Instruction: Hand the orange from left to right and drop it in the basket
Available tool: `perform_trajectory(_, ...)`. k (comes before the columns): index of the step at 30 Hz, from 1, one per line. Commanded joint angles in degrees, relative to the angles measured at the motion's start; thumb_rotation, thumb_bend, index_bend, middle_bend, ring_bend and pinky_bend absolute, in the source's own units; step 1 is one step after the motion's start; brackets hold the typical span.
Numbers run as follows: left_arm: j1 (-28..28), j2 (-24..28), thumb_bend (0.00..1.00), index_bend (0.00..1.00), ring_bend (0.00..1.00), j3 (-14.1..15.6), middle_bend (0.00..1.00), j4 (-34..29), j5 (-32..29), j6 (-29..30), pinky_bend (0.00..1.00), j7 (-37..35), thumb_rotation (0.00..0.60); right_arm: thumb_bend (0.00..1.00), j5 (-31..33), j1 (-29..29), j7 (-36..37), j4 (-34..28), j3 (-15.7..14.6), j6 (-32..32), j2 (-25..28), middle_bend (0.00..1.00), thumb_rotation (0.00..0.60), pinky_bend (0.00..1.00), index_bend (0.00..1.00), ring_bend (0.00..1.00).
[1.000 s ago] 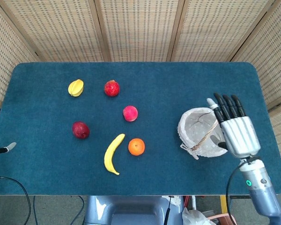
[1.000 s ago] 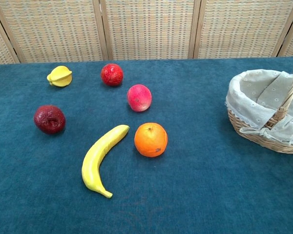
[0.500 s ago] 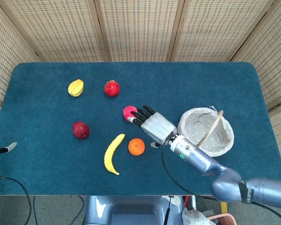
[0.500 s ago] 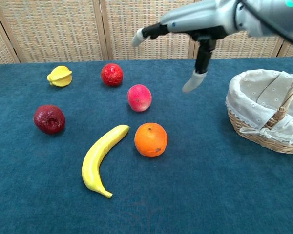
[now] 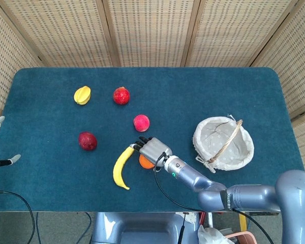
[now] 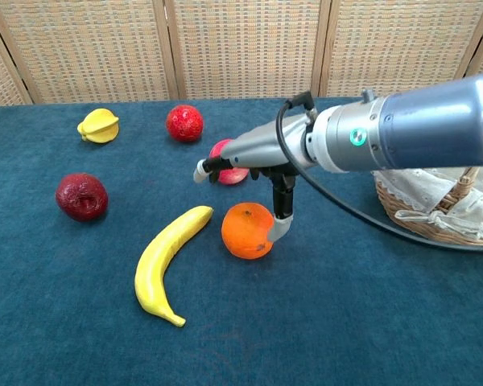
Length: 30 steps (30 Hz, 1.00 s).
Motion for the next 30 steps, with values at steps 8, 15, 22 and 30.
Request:
perform_trajectory(8,0.14,0.21,0.0,0.0,0.0,-0.18,0.0,-0.14,0.36,-0.48,0.0,-0.37,0.6,0.03,-2.08,0.91,1.17,5.45,-3.56,3.15,-5.49,0.27,0.6,0.37,0.26,0.21)
perform_trajectory(15,0.29,0.34,0.0,0.0,0.0,-0.27,0.0,-0.17,0.42,-0.71,0.0,-0.57,0.6,0.23,-10.28,-1.55,5.9,8.2,-3.2,6.65,-7.7,0.54,0.6,0.61,0.51,0.45)
perform_trajectory(22,0.31,0.35,0.0,0.0,0.0,-0.09,0.0,-0.52,1.09,-0.89,0.0,-0.35,0.6,0.29,-19.43,-5.41,14.34,0.71,1.43,14.08,-0.88,0.54,0.6,0.62,0.51,0.45)
perform_trajectory(30,0.79,0.36,0.0,0.0,0.0,0.32,0.0,-1.61,2.81,0.27,0.0,0.48,0.6,0.31,-28.27,-13.73,21.54,-10.61,5.37,25.66,16.07,0.54,0.6,0.62,0.51,0.45)
